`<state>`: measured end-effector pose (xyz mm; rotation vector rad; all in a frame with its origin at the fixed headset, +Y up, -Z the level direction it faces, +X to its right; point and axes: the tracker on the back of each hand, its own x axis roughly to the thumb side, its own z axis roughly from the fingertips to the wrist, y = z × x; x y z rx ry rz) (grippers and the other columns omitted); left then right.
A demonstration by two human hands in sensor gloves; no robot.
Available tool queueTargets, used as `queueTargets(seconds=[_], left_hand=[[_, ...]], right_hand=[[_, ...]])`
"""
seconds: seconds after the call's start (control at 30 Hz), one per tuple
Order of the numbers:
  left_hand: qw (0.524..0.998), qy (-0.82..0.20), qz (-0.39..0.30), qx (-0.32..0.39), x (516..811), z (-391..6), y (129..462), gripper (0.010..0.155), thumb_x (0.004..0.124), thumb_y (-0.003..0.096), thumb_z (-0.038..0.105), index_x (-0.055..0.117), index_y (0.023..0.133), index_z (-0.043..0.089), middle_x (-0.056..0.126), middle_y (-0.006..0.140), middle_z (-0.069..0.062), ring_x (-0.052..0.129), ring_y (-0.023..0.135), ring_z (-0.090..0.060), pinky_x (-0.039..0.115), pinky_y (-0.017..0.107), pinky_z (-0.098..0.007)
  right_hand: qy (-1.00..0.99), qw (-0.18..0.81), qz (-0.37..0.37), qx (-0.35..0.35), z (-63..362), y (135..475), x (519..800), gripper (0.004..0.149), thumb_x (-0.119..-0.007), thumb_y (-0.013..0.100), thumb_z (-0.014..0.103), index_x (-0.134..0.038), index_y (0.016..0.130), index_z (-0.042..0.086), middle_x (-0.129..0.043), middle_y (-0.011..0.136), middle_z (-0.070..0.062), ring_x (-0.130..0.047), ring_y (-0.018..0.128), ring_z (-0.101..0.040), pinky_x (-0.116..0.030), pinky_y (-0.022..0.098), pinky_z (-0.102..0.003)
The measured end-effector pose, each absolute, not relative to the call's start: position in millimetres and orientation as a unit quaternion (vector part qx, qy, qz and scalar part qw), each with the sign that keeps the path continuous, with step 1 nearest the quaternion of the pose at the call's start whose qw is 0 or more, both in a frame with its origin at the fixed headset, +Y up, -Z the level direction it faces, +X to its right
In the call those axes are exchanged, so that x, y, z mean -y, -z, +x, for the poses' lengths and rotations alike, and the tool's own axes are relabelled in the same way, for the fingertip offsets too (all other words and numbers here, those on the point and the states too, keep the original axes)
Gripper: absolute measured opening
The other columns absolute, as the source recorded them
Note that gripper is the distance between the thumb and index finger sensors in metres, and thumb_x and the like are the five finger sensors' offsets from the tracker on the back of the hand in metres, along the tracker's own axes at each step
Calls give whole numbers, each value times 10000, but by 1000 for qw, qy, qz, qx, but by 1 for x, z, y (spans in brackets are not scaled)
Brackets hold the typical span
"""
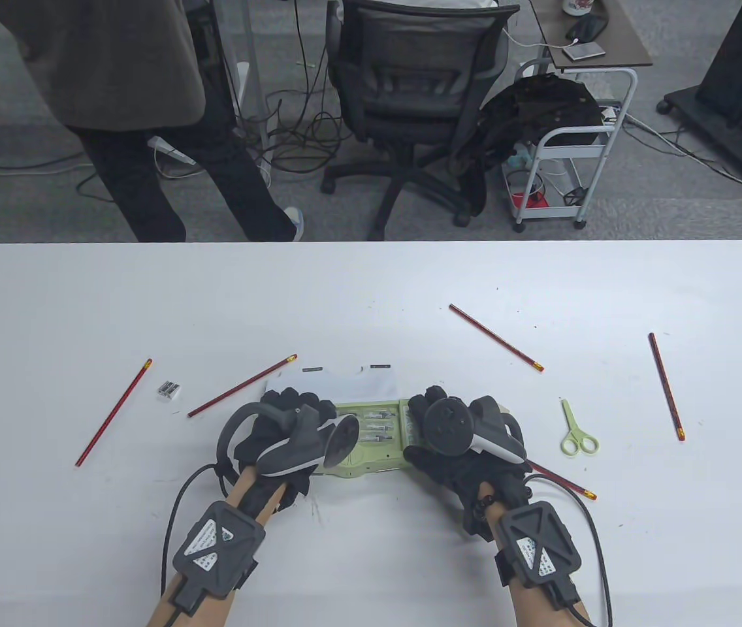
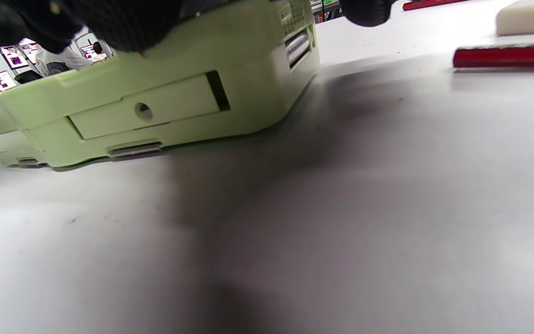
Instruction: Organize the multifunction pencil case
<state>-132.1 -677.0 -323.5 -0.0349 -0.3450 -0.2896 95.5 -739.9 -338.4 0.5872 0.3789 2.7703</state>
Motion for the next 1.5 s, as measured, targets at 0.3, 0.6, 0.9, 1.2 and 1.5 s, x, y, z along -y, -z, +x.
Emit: queueTargets(seconds=[0.3, 0.6, 0.9, 1.2, 1.5], left_hand=[[998, 43, -21, 51, 650, -225, 345, 594, 736, 508, 459, 679, 1058, 241, 840, 1073, -65, 837, 979, -373, 694, 684, -637], [992, 26, -77, -98, 672, -314, 372, 625, 768, 512, 426, 604, 1098, 288, 763, 1135, -128, 797, 1003, -417, 668, 696, -654], [979, 44, -131, -152, 714, -333, 404, 598, 810, 502, 393, 646, 1074, 324, 794, 1114, -112, 779, 1011, -415, 650, 708, -656], [966, 102, -153, -184, 730, -325, 419, 584, 830, 501, 379, 671, 1058, 309, 866, 1044, -56, 809, 981, -379, 665, 707, -632], [963, 137, -145, -181, 739, -321, 422, 516, 844, 497, 373, 754, 998, 291, 904, 997, -20, 845, 950, -347, 684, 701, -617]], right_hand=[[-960, 142, 203, -131, 96, 338, 740, 811, -631, 504, 471, -282, 1109, 59, -199, 1107, -315, -422, 998, -614, -429, 702, -702], [-960, 142, 203, -131, 96, 338, 740, 810, -631, 505, 472, -281, 1109, 60, -188, 1109, -315, -423, 998, -614, -430, 701, -702], [-959, 145, 204, -133, 96, 339, 740, 810, -632, 504, 473, -283, 1109, 62, -204, 1107, -313, -423, 997, -614, -429, 702, -702], [-959, 144, 205, -133, 96, 339, 740, 810, -632, 504, 473, -283, 1109, 62, -198, 1108, -314, -422, 998, -614, -429, 702, -702], [-959, 143, 205, -133, 96, 339, 740, 812, -632, 504, 473, -282, 1109, 59, -196, 1108, -315, -422, 998, -615, -428, 702, -703]])
